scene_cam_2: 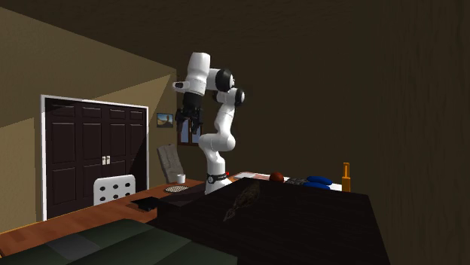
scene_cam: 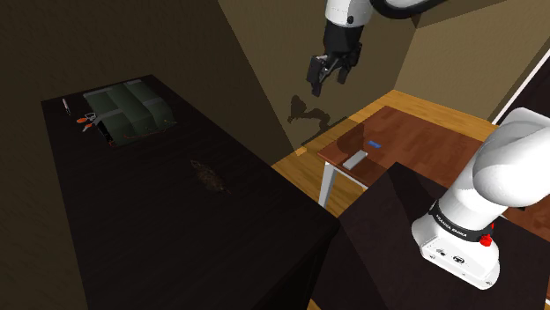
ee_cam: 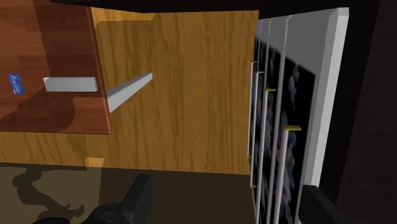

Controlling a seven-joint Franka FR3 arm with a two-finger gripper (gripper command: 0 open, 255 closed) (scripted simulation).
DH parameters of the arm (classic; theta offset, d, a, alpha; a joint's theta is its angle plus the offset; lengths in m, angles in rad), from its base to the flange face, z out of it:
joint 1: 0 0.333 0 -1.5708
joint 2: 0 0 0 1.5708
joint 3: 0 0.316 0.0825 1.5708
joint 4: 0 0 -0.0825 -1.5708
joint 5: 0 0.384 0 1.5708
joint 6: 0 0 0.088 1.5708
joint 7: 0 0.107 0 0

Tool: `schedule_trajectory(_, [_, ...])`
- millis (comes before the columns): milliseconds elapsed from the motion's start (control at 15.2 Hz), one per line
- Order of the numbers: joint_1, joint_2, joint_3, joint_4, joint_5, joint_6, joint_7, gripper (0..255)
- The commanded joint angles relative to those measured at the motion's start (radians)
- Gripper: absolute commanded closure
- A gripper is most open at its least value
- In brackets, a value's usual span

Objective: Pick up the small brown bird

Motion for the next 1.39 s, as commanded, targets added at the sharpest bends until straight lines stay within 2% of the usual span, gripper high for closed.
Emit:
schedule_trajectory(0, [0.003,0.043,0.036,0.009,0.004,0.035,0.044,0])
schedule_trajectory(330, [0.008,0.172,0.139,0.067,-0.008,0.104,0.169,0])
schedule_trajectory(660, [0.004,0.329,0.242,0.155,-0.065,0.159,0.311,0])
schedule_trajectory(990, [0.016,0.518,0.330,0.276,-0.181,0.186,0.473,0])
schedule_trajectory(1320, [0.080,0.733,0.370,0.434,-0.337,0.173,0.637,0])
